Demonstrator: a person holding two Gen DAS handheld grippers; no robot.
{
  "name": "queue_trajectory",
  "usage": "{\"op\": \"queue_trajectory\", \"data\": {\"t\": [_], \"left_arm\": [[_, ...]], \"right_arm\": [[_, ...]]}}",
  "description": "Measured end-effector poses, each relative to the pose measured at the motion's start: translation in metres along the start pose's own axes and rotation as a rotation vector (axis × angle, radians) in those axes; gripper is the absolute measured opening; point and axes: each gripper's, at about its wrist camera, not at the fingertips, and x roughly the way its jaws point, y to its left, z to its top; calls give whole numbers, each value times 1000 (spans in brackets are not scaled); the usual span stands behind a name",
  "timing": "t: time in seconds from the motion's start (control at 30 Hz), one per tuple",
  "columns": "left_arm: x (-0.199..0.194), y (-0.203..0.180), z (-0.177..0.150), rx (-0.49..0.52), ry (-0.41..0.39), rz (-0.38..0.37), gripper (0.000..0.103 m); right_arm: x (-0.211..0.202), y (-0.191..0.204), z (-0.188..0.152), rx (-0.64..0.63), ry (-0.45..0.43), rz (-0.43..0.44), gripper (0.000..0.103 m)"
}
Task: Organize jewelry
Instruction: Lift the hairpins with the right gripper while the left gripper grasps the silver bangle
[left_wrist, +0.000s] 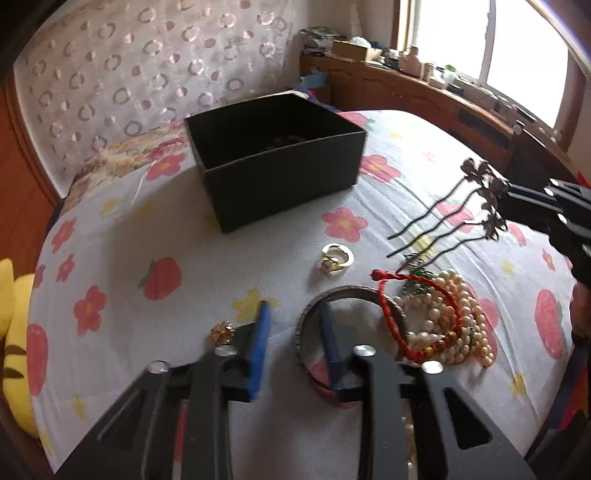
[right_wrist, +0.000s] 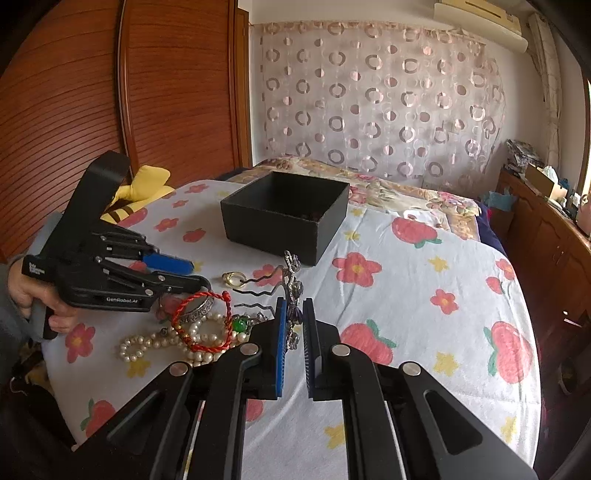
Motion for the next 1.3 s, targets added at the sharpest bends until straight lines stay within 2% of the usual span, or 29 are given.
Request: {"op": "queue_trajectory", "data": {"t": [0.1,0.3,0.5,0.67,1.03,1.3], "left_arm": [[0,-3,1,19,3,7,4],[-12,1,-7,-16,-36,17,4],[-32,7,-19,-46,-88,97,4],[-42,20,-18,-87,-118,134,4],[-69,34,-10,-144,-202,142,4],[-87,34,3,-164,-262,149,4]], "right_arm": [[-3,-1,5,-4,-5,-4,10],[-8,1,11,-16,-20,-11,10],[-9,5,16,-41,-29,-28,10],[-10,7,22,-47,-45,-28,10],[-14,10,46,-82,-76,-51,10],[-2,6,77,-103,-100,-86,10]]}}
